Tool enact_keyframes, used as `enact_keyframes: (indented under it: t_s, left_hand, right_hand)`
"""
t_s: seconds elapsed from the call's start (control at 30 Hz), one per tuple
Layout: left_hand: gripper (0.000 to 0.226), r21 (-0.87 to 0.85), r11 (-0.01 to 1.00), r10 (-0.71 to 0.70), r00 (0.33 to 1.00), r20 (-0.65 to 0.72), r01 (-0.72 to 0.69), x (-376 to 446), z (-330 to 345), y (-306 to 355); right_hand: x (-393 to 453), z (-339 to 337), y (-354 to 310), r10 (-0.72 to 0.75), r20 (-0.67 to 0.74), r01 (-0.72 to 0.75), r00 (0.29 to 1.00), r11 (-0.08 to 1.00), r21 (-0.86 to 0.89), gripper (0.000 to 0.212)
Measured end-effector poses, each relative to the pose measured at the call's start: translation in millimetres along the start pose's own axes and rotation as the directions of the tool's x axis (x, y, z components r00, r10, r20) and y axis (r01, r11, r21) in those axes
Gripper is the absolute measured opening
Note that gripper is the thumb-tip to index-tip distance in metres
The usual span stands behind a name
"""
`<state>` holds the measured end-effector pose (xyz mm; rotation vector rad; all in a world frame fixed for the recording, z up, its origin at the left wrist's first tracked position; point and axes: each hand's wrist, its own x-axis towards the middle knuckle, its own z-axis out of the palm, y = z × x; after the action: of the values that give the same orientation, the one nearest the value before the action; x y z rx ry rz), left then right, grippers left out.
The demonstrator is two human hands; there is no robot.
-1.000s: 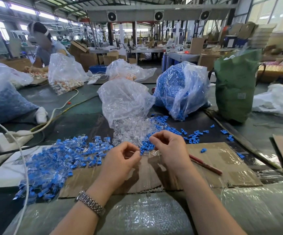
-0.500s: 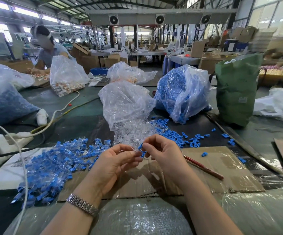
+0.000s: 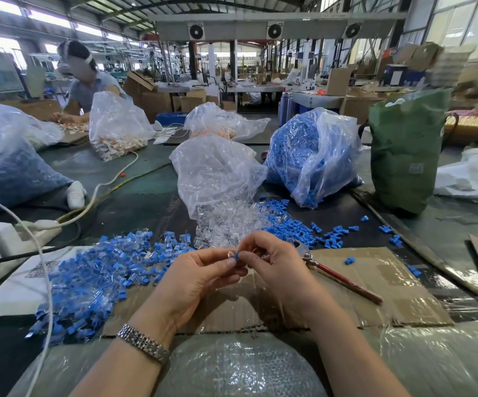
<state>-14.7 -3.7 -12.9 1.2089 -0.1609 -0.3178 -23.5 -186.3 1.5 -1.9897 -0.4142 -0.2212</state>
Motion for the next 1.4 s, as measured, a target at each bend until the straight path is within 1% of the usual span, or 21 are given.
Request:
enact_keyframes:
  t_s: [0.1,0.23,0.27,0.3,0.33,0.37,0.4,0.43,0.47,0.5,0.53,0.6,0.7,0.77,0.87,0.93,0.97,1.03,1.1,1.2,1.4]
  left_hand:
    - [0.028,0.016,1.0,0.006,1.0,0.003,-0.006,1,-2,-1]
    - [0.024,-0.003,1.0,0.007,1.0,-0.004,-0.007,3,-2,-1]
    - [0.023,-0.008,1.0,0.005,1.0,-0.007,-0.005,3,-2,-1]
    - [0.022,-0.013,1.0,0.004,1.0,-0.011,-0.004,2,-2,-1]
    - [0.022,-0.019,1.0,0.006,1.0,-0.015,-0.007,2,-3,-2]
    - [0.022,-0.028,1.0,0.007,1.0,-0.016,-0.007,3,-3,-2]
    - [0.022,-0.044,0.999,0.002,1.0,-0.016,-0.003,3,-4,-2]
    - [0.022,-0.065,0.998,-0.007,1.0,-0.013,0.006,3,-5,-2]
    - [0.023,-0.078,0.997,-0.011,1.0,-0.01,0.01,4,-5,-2]
    - [0.023,-0.08,0.997,-0.009,1.0,-0.012,0.008,4,-5,-2]
    - [0.022,-0.076,0.997,-0.002,1.0,-0.02,0.001,4,-5,-2]
    - [0.022,-0.084,0.996,0.008,0.999,-0.034,-0.011,5,-5,-1]
    - [0.025,-0.108,0.994,0.004,0.999,-0.047,-0.009,3,-4,0]
    - [0.029,-0.125,0.992,0.011,0.998,-0.063,-0.019,3,-3,1]
    - [0.034,-0.166,0.986,0.008,0.997,-0.074,-0.021,2,-4,2]
    - [0.031,-0.208,0.978,-0.001,0.998,-0.07,-0.013,2,-6,3]
    - [0.028,-0.214,0.977,0.005,0.997,-0.072,-0.02,2,-7,3]
    - [0.024,-0.202,0.978,0.03,0.996,-0.079,-0.045,3,-7,3]
    - [0.025,-0.17,0.983,0.051,0.995,-0.088,-0.065,4,-6,4]
    - [0.028,-0.137,0.987,0.071,0.993,-0.094,-0.084,4,-5,3]
    - [0.03,-0.052,0.994,0.093,0.992,-0.09,-0.098,3,-3,3]
  right_hand:
    - [-1,0,1,0.007,0.008,-0.006,1.0,0.999,-0.038,0.009]
    - [-2,-3,-4,0.09,0.021,-0.091,0.996,0.994,0.057,0.005]
    - [-2,-5,-5,0.117,-0.01,-0.116,0.993,0.991,0.072,0.007]
    - [-2,-8,-5,0.14,-0.062,-0.136,0.988,0.989,0.058,0.01]
    - [-2,-12,-6,0.173,-0.126,-0.175,0.977,0.985,-0.007,0.016]
    - [-2,-17,-6,0.211,-0.189,-0.241,0.959,0.959,-0.151,0.024]
    - [-2,-23,-5,0.248,-0.236,-0.323,0.939,0.87,-0.371,0.036]
    - [-5,-28,-5,0.304,-0.27,-0.406,0.914,0.711,-0.575,0.048]
    - [-8,-34,-4,0.378,-0.298,-0.471,0.877,0.545,-0.694,0.06]
    - [-12,-38,-3,0.457,-0.312,-0.514,0.833,0.427,-0.744,0.07]
    - [-15,-42,-3,0.523,-0.312,-0.539,0.794,0.366,-0.759,0.074]
    - [-19,-49,-4,0.574,-0.282,-0.535,0.769,0.336,-0.775,0.065]
    - [-18,-50,-10,0.554,-0.238,-0.488,0.798,0.363,-0.794,0.034]
    - [-16,-50,-14,0.551,-0.213,-0.49,0.807,0.423,-0.762,0.021]
    - [-13,-52,-24,0.578,-0.105,-0.527,0.809,0.634,-0.566,0.026]
    - [-12,-52,-35,0.562,0.053,-0.486,0.826,0.756,-0.439,0.028]
    - [-10,-51,-40,0.542,0.146,-0.442,0.828,0.79,-0.424,0.03]
    - [-8,-45,-49,0.531,0.287,-0.388,0.797,0.815,-0.429,0.029]
    - [-5,-38,-54,0.528,0.353,-0.39,0.773,0.833,-0.392,0.025]
    - [-1,-31,-59,0.499,0.377,-0.38,0.78,0.857,-0.349,0.021]
    - [-3,-28,-59,0.492,0.386,-0.364,0.78,0.859,-0.359,0.021]
